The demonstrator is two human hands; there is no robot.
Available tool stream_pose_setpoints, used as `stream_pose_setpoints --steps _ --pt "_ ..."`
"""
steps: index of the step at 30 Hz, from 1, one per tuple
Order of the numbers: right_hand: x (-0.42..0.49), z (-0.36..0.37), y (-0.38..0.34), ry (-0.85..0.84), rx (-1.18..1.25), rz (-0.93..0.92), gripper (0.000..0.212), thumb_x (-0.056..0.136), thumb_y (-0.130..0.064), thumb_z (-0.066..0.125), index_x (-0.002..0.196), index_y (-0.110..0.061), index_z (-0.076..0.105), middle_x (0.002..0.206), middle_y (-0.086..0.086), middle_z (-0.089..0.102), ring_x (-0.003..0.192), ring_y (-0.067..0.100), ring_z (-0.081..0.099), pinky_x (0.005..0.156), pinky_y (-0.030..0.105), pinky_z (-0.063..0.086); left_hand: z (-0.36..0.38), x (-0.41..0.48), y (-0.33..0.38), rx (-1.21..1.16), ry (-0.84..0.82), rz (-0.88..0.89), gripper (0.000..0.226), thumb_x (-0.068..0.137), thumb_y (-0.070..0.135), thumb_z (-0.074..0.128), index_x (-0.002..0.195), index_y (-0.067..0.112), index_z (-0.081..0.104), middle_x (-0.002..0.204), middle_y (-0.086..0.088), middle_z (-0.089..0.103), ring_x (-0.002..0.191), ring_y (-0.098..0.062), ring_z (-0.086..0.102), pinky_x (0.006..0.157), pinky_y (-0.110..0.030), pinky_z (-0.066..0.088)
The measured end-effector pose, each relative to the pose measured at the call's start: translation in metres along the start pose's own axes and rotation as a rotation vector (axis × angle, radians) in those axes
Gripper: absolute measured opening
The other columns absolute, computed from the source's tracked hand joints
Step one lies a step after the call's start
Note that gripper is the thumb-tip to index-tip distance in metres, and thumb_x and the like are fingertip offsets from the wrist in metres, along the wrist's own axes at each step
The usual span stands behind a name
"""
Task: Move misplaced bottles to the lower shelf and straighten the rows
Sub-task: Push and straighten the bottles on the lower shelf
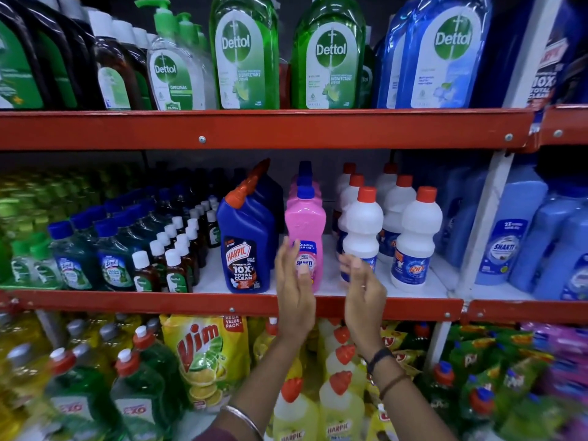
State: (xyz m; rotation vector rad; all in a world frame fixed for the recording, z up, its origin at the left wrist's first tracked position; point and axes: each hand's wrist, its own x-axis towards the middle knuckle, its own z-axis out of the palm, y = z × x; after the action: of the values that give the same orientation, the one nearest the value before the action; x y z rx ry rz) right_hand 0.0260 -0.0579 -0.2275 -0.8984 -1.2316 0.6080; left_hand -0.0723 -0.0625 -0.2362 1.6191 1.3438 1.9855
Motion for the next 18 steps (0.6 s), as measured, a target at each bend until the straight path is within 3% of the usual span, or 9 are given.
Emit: stream_pose_setpoints --steps 3,6,9,11,13,16,18 --pt "0.014 -0.023 0.006 0.162 0.049 -0.101 0.049 0.091 -0.048 0.032 0.114 -0.015 0.060 0.118 0.006 0.062 0.110 0.014 0.058 0.090 0.020 0.047 0.022 -0.010 0.017 -0.001 -0.165 0.052 0.053 0.096 0.047 0.022 0.142 0.027 0.035 0.153 0.006 0.033 0.142 -0.003 0.023 0.116 -0.020 0.020" --pt "0.036 -0.038 0.015 0.081 0.062 -0.013 0.048 0.096 -0.044 0.027 0.133 -0.020 0.045 0.138 -0.002 0.045 0.126 0.010 0.044 0.098 0.009 0.035 0.045 -0.007 0.024 -0.062 -0.305 -0.098 0.052 0.098 0.048 0.019 0.145 0.028 0.030 0.153 0.010 0.030 0.140 -0.002 0.024 0.119 -0.030 0.020" --pt "0.054 -0.044 0.033 -0.103 0.137 0.167 0.065 0.090 -0.061 0.027 0.142 -0.024 0.034 0.150 -0.002 0.037 0.136 0.012 0.037 0.109 0.027 0.034 0.061 0.000 0.024 -0.221 -0.308 -0.254 0.058 0.089 0.070 0.018 0.139 0.042 0.029 0.146 0.015 0.036 0.132 0.000 0.037 0.115 -0.039 0.032" --pt "0.062 -0.048 0.040 -0.198 0.154 0.238 0.072 0.085 -0.069 0.028 0.141 -0.025 0.038 0.147 -0.001 0.043 0.129 0.010 0.045 0.097 0.020 0.043 0.068 0.002 0.019 -0.237 -0.298 -0.326 0.077 0.073 0.089 0.021 0.135 0.045 0.032 0.143 0.013 0.041 0.132 -0.005 0.041 0.112 -0.036 0.036" --pt "0.064 -0.050 0.043 -0.223 0.181 0.269 0.055 0.095 -0.054 0.025 0.138 -0.025 0.043 0.142 0.001 0.048 0.119 0.007 0.051 0.086 0.014 0.047 0.071 0.001 0.017 -0.228 -0.301 -0.345 0.086 0.066 0.094 0.019 0.135 0.045 0.032 0.138 0.019 0.041 0.129 -0.002 0.042 0.107 -0.027 0.037" --pt "0.062 -0.053 0.038 -0.226 0.237 0.292 0.040 0.099 -0.041 0.024 0.129 -0.030 0.046 0.136 0.001 0.052 0.110 0.002 0.053 0.086 0.017 0.044 0.070 0.003 0.023 -0.237 -0.328 -0.349 0.060 0.090 0.068 0.014 0.141 0.039 0.028 0.137 0.021 0.036 0.131 -0.005 0.038 0.105 -0.024 0.036" --pt "0.059 -0.055 0.036 -0.231 0.235 0.294 0.042 0.099 -0.039 0.024 0.133 -0.026 0.045 0.135 0.001 0.051 0.113 0.007 0.053 0.088 0.017 0.043 0.068 0.007 0.024 -0.251 -0.330 -0.379 0.046 0.099 0.046 0.009 0.141 0.037 0.026 0.135 0.018 0.034 0.129 -0.005 0.036 0.102 -0.023 0.035"
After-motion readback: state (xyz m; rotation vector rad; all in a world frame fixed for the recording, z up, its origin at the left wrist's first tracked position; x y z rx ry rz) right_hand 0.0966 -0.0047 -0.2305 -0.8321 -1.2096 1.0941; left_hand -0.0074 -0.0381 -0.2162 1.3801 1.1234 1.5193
